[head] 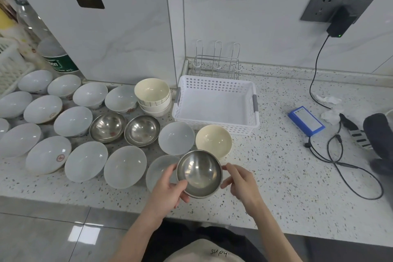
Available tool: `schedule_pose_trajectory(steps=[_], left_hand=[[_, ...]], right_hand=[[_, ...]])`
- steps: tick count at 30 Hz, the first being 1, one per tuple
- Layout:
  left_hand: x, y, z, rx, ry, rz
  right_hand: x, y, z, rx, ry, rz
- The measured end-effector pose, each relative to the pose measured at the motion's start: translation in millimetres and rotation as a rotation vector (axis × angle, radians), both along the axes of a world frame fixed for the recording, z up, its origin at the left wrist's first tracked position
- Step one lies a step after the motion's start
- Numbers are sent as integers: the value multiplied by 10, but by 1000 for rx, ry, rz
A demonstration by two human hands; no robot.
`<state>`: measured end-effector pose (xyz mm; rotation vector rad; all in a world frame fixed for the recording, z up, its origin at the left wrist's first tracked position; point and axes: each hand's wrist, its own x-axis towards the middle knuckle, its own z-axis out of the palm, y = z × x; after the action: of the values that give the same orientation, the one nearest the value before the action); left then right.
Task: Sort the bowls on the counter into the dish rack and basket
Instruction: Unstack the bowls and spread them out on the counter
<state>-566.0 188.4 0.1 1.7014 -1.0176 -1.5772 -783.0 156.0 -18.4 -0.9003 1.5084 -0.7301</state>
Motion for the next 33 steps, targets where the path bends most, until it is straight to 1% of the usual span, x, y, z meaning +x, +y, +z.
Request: schedule_pose_trajectory(steps=[2,4,8,14,17,21,24,26,29,33], left_hand=[[-80,17,-25,5,-18,-39],[-148,27,-45,10,-38,-59],[-219,54,-75,29,-78,-121],[-241,71,-137,57,-112,-153],[-236,91,-164,53,-144,-209],[-230,113,-239,37,-280,-255],[-205,117,-260,3,-380,-345],[-201,119,-256,-34,-484,-398],[-211,116,-255,-98,-639,-425],[-239,118,-254,-131,-745,-448]], right_hand=[[-36,108,17,-47,-50,45],[-65,172,5,-88,-1,76],[-113,183,-34,-107,121,96],[-151,166,-96,-90,191,107],[-160,177,-137,-83,214,128],[-157,185,-183,-69,229,145],[-152,196,-211,-60,235,160],[-152,199,-227,-57,245,170],[-151,190,-244,-52,260,177],[-147,174,-259,-51,279,185]])
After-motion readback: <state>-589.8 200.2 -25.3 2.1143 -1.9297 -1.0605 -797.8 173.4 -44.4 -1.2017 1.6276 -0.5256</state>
